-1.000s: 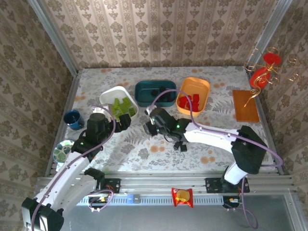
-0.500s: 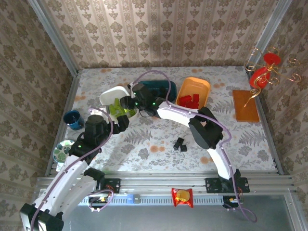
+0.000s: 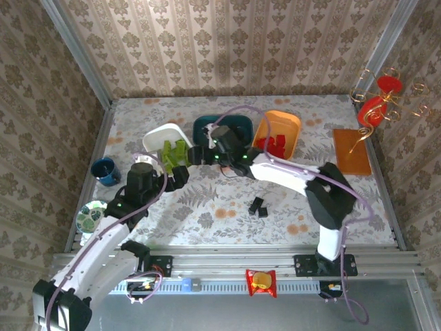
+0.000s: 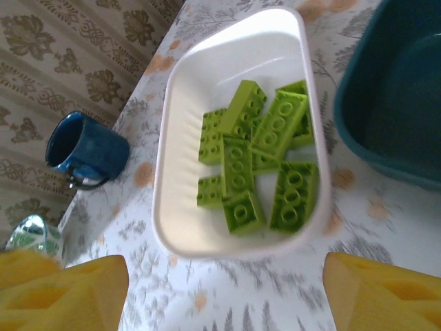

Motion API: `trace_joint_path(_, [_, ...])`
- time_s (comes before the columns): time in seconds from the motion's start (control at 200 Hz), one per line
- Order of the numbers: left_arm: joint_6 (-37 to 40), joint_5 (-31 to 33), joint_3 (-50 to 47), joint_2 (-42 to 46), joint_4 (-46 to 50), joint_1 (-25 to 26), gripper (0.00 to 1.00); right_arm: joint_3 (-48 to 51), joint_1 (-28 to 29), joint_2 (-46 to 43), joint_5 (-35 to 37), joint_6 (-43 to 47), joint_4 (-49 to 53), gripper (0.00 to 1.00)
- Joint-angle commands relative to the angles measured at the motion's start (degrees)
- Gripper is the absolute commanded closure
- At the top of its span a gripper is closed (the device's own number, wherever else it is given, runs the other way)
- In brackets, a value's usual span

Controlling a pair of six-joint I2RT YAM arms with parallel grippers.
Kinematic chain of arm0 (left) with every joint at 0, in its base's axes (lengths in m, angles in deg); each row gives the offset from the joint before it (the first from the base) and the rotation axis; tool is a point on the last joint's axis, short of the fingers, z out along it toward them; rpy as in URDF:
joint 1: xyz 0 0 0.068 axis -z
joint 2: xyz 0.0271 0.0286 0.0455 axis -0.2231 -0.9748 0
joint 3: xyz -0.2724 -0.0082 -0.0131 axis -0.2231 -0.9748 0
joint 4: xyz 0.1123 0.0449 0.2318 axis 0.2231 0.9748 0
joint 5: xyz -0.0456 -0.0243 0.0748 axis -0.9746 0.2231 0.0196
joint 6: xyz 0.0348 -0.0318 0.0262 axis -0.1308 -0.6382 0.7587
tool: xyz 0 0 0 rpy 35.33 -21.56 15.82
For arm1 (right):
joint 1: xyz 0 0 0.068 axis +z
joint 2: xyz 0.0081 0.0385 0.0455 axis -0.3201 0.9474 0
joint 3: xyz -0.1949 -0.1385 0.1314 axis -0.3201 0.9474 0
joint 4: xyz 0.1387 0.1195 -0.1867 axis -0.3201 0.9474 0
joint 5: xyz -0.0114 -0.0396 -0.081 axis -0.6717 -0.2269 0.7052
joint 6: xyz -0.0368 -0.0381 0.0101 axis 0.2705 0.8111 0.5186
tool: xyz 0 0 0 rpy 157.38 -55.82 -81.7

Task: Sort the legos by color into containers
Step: Place the lego in the container, then pick up the lego from the bottom-center of the table.

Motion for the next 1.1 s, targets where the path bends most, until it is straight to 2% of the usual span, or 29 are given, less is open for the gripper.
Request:
trace_joint_path(0.0, [-2.1,-3.7,-1.4,-2.1,-5.1,0.6,0.00,6.1,0.9,-7.4,7.5,-0.5,9.1,0.25])
trace_joint_path(0.07, [-2.2,-4.5,-1.6,-4.0,-6.6,0.8,0.00,11.2,1.0,-11.4,9.8,-1.3,14.2,0.26])
trace_joint_path(0.1, [-2.1,-4.6,-1.5,-4.7,-7.1,2.9,0.00,13.7,1.1,-13.3,10.4,-2.0,15.6,0.26])
trace_joint_path(0.21, [-1.7,-4.6,-1.3,-7.3,-8.4,4.9,0.01,22.2,1.3,-19.8,13.3,-4.1,21.0,0.28])
trace_joint_path(0.335, [-1.7,-4.4,-1.2,-9.6,-9.1,5.9,0.00,27.1,2.5,-25.4,15.4,-7.5,28.5,0.30])
trace_joint_path(0.465, [-2.0,-4.8,-1.3,-10.8,-9.9,6.1,0.00,29.4,6.7,-27.8,16.1,-11.5,31.8,0.32])
trace_joint_path(0.8, [-2.1,-4.4,-2.0,-11.3,-10.6,6.3,0.00,31.6,13.3,-23.9,7.4,-15.9,28.7,0.32])
trace_joint_path(0.98, [-2.2,-4.3,-2.1,-11.8,-10.8,6.3,0.00,31.5,13.5,-18.3,9.7,-17.5,28.4,0.32])
trace_joint_path(1.095, [-2.0,-4.4,-1.9,-12.1,-10.7,6.3,0.00,30.1,12.9,-15.9,13.9,-18.2,30.9,0.32])
